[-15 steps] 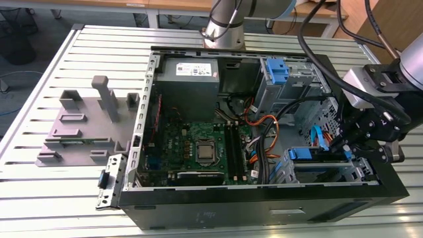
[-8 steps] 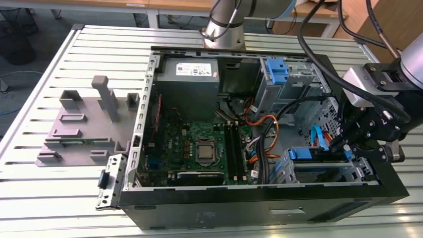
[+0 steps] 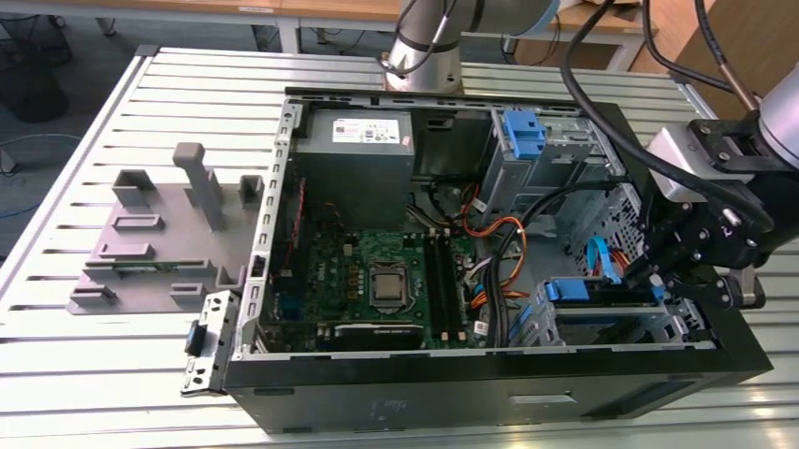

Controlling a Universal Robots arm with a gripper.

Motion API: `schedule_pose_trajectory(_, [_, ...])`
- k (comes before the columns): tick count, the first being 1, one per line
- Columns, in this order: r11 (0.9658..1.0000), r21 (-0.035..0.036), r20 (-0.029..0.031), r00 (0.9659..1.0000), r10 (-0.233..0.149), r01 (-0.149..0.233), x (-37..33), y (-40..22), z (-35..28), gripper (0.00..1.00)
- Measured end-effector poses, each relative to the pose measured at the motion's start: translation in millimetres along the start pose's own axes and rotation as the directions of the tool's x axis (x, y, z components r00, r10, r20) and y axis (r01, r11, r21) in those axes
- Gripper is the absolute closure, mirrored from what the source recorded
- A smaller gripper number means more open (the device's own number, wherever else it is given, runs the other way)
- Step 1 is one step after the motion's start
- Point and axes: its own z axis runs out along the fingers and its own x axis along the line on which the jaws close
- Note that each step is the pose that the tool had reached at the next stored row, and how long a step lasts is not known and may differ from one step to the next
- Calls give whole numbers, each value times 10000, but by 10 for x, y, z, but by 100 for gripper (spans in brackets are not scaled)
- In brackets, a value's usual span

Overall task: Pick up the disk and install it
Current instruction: 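Insert the second disk wire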

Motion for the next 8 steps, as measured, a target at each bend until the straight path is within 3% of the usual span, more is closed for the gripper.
schedule_pose_trajectory(8, [10000,2,-2,10000,24,-24,2,-1,22,84])
